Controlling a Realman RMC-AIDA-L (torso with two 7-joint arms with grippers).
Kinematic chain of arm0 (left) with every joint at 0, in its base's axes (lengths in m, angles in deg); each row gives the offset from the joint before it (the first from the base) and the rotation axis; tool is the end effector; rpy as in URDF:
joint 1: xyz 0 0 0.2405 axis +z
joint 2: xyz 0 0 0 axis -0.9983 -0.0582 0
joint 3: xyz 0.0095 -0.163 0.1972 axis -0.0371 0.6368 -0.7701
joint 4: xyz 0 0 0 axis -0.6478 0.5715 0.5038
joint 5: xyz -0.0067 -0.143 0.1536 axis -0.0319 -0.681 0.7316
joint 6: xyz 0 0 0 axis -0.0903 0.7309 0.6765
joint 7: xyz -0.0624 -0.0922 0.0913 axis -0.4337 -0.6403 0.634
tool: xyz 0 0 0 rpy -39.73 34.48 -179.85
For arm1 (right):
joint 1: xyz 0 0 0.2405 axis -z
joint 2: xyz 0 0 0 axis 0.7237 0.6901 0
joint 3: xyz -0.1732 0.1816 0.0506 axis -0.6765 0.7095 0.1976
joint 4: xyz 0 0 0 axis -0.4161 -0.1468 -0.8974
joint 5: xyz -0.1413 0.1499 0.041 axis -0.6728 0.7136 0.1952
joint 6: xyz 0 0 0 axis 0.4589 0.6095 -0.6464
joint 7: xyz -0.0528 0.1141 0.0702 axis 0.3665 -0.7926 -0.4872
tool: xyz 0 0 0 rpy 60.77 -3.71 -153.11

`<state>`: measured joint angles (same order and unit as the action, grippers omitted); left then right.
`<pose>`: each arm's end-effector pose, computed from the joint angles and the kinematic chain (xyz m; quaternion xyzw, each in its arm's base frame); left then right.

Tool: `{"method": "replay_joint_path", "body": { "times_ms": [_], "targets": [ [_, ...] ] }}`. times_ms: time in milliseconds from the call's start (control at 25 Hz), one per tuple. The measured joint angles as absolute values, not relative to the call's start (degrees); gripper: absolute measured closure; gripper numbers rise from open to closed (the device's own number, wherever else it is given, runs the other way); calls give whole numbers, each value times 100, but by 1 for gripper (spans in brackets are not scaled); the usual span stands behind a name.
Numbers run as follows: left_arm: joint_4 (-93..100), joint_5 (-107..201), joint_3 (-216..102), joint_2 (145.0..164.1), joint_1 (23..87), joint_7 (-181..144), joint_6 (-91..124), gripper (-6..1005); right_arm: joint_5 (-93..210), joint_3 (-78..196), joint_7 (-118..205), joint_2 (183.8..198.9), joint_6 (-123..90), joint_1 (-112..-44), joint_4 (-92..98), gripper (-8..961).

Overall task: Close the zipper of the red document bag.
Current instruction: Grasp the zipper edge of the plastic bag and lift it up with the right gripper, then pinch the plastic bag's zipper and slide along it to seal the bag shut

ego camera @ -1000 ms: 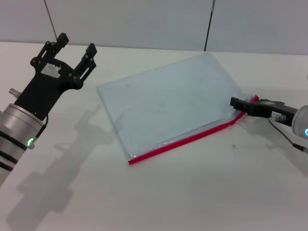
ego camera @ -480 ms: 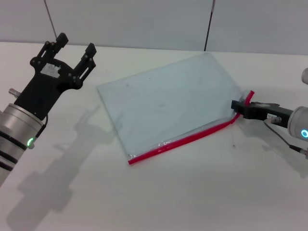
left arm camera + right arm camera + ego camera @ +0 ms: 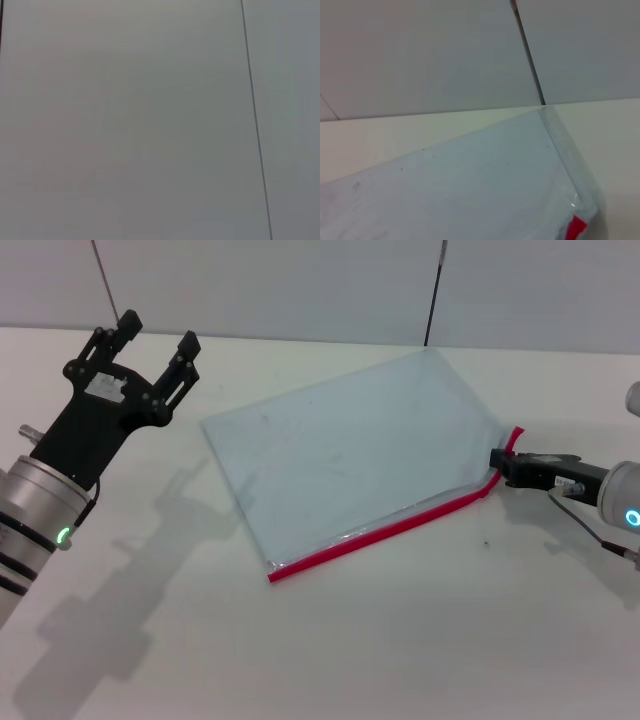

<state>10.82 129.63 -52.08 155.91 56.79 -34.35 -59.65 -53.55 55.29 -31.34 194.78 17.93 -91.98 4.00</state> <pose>-0.2894 0.3308 -0.0015 -0.7365 -0.1367 -0.4009 0.5274 0.2954 0.4035 -0.0563 -0.8168 0.4463 0.1735 0.3217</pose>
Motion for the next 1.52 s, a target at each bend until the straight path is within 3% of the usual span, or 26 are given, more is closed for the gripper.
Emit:
{"method": "replay_joint_path", "body": {
  "times_ms": [320,1520],
  "targets": [
    [1086,12991,-5208,15591,5667,-3432,-5950,268,-5349,5540,-3164,19474,1960,-9190,380,933],
    [2170,14680,-5134,15662,4741,-676,-3521,270,-5311,5890,-3093,19506,3077,-9426,220,939]
  ]
}}
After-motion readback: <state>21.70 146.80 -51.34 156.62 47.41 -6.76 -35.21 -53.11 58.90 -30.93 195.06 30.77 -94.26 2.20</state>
